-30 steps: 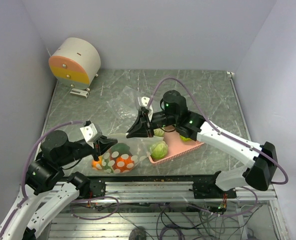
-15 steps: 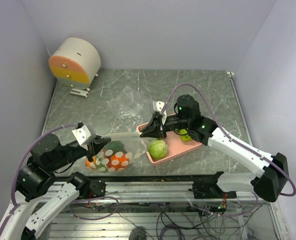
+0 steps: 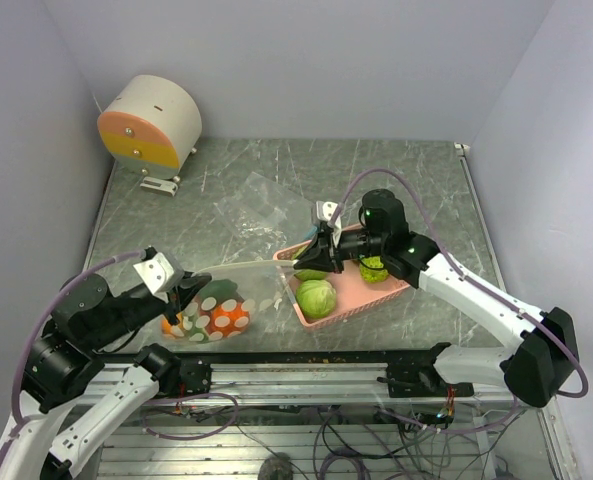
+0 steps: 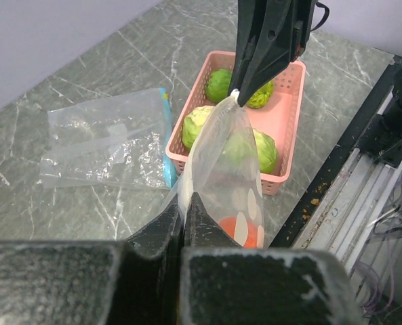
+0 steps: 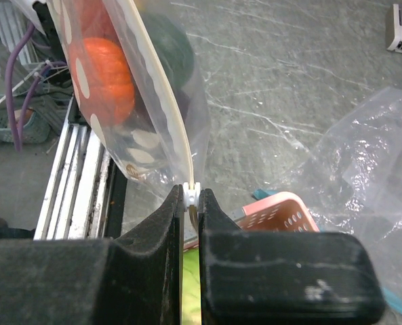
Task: Place the food in the zip-top bag and seal the zipper
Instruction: Zip the zipper food storage bag, then place the zipper food storage bag at the center of the board.
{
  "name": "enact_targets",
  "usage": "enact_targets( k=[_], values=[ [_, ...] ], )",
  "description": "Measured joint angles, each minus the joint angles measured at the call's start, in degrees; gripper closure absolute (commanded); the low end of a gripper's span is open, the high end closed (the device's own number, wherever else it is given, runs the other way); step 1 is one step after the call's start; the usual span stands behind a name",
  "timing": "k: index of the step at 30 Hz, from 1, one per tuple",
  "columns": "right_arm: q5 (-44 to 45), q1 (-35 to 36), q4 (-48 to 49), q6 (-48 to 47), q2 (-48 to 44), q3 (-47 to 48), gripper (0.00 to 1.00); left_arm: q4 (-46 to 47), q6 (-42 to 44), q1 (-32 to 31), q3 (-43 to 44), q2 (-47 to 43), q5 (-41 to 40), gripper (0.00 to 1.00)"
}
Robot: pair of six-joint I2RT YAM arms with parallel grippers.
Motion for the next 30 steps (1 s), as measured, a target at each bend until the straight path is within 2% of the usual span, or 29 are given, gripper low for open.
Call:
enact_targets(
  k=[5,6,7,8,9,11,13,15,18,23,26,30],
  values=[
    [0.0,-0.7,-0.9,-0.4,0.0,0.0,1.00,-0.4,0.2,0.0,0.0,-0.7,-0.7,0.93],
    [0.0,-0.7,-0.9,-0.4,0.1,0.0,0.91,-0.5,0.2,0.0,0.0,-0.9,-0.8,0.93],
    [0.0,-0.8,-0.9,-0.3,0.1,0.0,0.70,-0.5,0.2,0.0,0.0,-1.0,-0.8,0.93],
    [0.0,-0.8,-0.8,0.0,0.1,0.0,0.62,-0.5,0.2,0.0,0.0,-1.0,-0.9,0.93],
    [0.3,-0.8,-0.5,1.2,0.1,0.0,0.61,-0.5,0.2,0.0,0.0,-1.0,-1.0,0.93],
    [3.4,-1.0,1.2,4.9,0.1,0.1,0.31,-0.3,-0.1,0.0,0.0,-1.0,-1.9,0.93],
    [7.6,-1.3,2.5,10.5,0.3,1.3,0.23,0.5,-1.3,0.0,-0.1,-0.9,-3.6,0.93],
    [12.2,-1.5,4.0,15.3,0.5,3.4,0.11,3.1,-4.2,0.0,-0.6,-0.4,-7.8,0.93],
    [20.2,-1.6,7.5,21.6,0.4,6.5,0.09,8.6,-10.0,0.0,-2.6,1.9,-18.0,0.93],
    [32.4,-1.6,8.7,25.8,3.4,11.0,0.09,16.0,-17.6,0.0,-5.0,11.1,-39.0,0.93],
    [39.9,-1.6,8.4,26.7,7.7,12.9,0.09,20.3,-19.2,0.0,-5.1,15.3,-50.4,0.93],
    [47.3,-1.9,6.5,26.7,13.2,13.2,0.09,28.9,-19.4,0.0,-7.8,17.9,-60.6,0.93]
  ],
)
